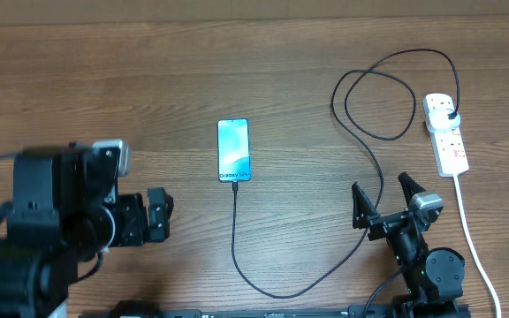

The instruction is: Plug charger to phone and switch on socket

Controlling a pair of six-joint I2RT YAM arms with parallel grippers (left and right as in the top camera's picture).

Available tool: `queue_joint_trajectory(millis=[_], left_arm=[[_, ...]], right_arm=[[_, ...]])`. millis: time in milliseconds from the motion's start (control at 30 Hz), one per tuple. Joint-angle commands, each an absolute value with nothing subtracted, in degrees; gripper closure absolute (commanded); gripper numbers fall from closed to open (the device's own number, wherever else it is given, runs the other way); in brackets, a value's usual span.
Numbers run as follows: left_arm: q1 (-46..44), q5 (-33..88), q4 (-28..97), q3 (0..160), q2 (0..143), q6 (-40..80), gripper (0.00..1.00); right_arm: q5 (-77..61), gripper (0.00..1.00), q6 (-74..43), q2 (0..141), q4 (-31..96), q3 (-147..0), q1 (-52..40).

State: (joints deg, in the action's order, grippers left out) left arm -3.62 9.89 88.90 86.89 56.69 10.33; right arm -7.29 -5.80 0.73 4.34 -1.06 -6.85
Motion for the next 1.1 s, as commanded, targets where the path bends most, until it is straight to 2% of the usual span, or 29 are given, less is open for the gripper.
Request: queue_joint_trajectory(millis=[0,233,333,700,833,1067], left_arm=[[-2.0,8.5,80.6,77.0,50.4,9.8,0.01],[-1.9,10.7,54.2,56.8,38.5,9.8,0.01],[-1.9,12.3,39.0,46.2,32.2,9.8,0.00],[-1.9,12.7,2.7,19.9,16.1,9.8,0.00],[-1.9,12.4,-5.7,13.1,11.8,7.7,0.00],[-1.9,8.4,-7.4,7.4,5.1,2.5,0.00]], right_arm=[[-7.6,0.00,-5.9,0.2,4.1,-0.4,-7.2],[-7.6,0.00,-5.9,0.2,4.1,-0.4,-7.2],[-7.6,0.00,-5.9,0.2,4.1,-0.4,-7.2],[-7.6,0.00,-5.9,0.2,4.1,-0.4,-7.2],[-7.6,0.00,-5.9,0.2,4.1,-0.4,-7.2],[-7.6,0.00,-5.9,0.2,4.1,-0.4,-7.2]])
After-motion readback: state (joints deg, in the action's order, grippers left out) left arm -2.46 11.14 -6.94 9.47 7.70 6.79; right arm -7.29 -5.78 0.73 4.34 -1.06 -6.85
